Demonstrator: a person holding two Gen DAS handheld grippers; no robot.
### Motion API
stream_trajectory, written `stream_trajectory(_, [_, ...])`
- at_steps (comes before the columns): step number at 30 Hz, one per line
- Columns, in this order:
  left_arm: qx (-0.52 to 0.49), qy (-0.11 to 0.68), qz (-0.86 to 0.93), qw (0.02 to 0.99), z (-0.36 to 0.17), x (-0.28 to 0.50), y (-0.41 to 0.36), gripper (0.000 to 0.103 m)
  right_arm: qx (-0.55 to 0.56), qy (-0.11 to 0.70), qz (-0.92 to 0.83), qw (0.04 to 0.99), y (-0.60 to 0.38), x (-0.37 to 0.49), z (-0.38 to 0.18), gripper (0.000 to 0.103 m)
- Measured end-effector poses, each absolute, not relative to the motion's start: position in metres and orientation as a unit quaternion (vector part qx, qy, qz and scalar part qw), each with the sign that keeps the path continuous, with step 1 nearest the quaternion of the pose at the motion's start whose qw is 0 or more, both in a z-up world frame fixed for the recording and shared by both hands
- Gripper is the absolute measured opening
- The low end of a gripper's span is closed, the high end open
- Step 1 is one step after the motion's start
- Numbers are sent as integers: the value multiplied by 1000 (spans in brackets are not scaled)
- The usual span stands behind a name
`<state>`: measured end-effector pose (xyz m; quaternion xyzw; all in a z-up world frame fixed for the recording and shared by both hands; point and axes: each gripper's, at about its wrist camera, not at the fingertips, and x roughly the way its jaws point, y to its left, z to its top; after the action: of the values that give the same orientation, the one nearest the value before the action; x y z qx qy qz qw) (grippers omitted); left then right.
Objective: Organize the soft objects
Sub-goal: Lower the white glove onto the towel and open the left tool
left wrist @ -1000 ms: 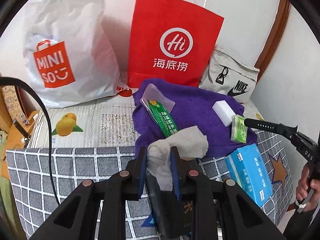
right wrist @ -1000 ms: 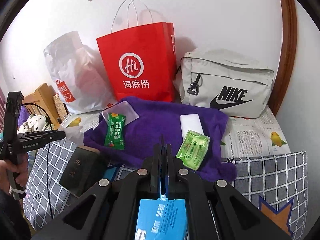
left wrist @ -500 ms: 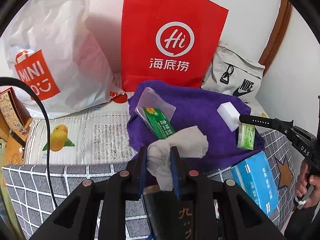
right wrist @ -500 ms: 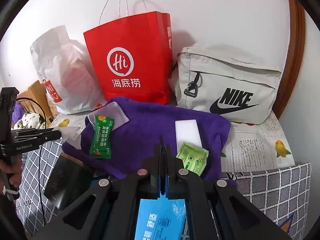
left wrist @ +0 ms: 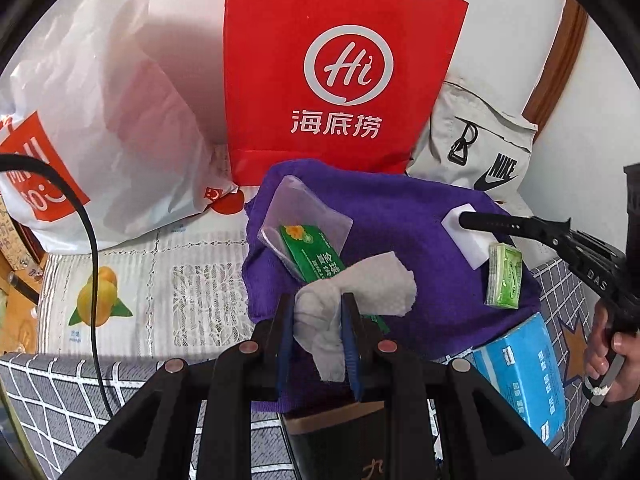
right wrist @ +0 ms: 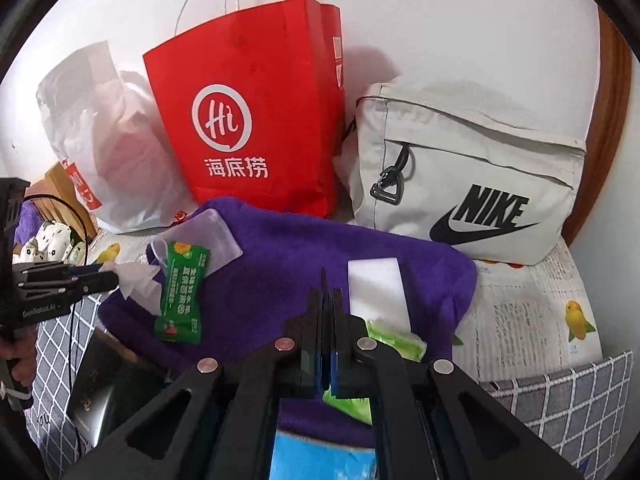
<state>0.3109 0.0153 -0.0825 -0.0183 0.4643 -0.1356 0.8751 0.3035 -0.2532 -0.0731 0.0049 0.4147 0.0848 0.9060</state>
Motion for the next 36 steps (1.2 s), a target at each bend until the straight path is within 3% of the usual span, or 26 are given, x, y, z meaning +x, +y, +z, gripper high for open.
stream_trajectory(20, [-7,482,-144,864,-100,338,0,22,-20,498,110,860,-239,323,-120,3])
stream_trajectory(36, [9,514,-151,845,-125,365,-30,22,3,499,109,860,-255,325,-121,4])
